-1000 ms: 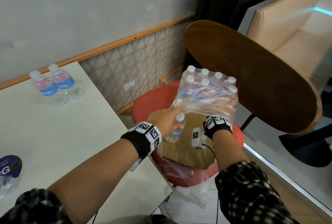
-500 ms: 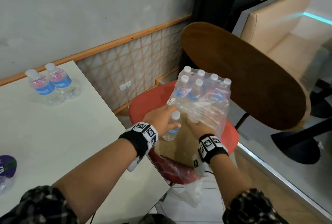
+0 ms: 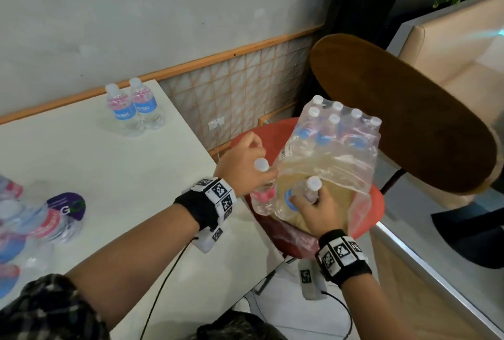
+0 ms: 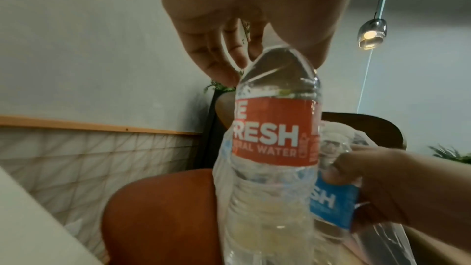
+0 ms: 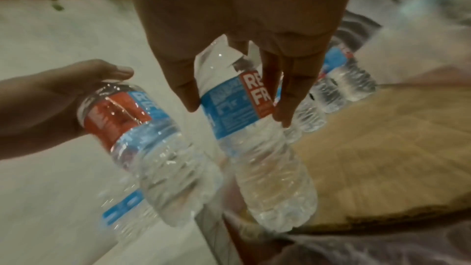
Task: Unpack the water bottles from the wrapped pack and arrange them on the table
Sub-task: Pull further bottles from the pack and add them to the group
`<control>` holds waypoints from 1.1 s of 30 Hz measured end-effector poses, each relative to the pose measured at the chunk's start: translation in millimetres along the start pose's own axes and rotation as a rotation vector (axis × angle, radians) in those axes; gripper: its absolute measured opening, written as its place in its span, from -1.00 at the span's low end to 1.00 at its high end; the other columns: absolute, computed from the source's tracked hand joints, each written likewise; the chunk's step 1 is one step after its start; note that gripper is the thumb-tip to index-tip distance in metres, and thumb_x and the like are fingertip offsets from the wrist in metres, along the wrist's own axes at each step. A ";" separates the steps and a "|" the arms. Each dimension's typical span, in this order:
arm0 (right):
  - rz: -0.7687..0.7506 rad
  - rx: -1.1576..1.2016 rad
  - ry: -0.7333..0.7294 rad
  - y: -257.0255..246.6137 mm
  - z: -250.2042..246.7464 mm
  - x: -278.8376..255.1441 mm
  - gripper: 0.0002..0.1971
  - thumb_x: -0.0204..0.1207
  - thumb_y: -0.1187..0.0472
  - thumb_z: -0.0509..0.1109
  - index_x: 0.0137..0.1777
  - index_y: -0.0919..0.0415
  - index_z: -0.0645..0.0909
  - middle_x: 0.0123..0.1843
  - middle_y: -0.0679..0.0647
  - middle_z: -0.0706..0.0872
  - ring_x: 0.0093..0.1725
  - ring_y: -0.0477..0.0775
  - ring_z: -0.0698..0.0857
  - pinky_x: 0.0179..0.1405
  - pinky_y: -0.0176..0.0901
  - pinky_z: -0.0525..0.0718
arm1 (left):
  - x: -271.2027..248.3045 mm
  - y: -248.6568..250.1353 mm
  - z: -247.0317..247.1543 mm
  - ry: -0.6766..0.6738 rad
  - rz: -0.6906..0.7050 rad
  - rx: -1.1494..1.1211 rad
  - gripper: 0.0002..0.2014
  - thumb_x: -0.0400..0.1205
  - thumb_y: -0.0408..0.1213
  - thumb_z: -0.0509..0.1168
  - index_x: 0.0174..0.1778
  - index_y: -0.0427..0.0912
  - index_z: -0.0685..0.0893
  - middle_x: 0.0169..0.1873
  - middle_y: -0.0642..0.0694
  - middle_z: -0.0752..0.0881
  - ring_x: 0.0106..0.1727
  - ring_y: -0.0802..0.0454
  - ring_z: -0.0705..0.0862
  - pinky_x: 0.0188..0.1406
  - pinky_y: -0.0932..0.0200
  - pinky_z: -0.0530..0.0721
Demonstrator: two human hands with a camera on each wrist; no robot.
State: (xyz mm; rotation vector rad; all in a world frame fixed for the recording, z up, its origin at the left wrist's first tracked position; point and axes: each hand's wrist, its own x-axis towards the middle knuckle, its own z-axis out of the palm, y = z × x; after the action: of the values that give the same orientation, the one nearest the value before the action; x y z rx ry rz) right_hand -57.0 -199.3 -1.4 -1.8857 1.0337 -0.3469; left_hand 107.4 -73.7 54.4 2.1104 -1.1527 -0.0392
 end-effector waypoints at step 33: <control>0.343 -0.520 -0.282 -35.6 -39.5 91.2 -0.48 0.69 0.06 0.15 0.56 0.35 0.30 0.58 0.31 0.34 0.56 0.28 0.34 0.42 -0.03 0.38 | -55.9 -63.7 -50.3 -0.213 -0.575 0.181 -0.65 0.47 -0.03 0.37 0.14 -0.05 0.61 0.50 -0.01 0.15 0.51 -0.14 0.18 0.38 -0.04 0.44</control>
State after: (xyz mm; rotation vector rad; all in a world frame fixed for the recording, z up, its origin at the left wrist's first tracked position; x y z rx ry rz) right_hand -7.3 -285.7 33.2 -2.0728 1.3056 0.4157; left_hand 137.2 18.5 36.7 2.5861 -0.6433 -0.4483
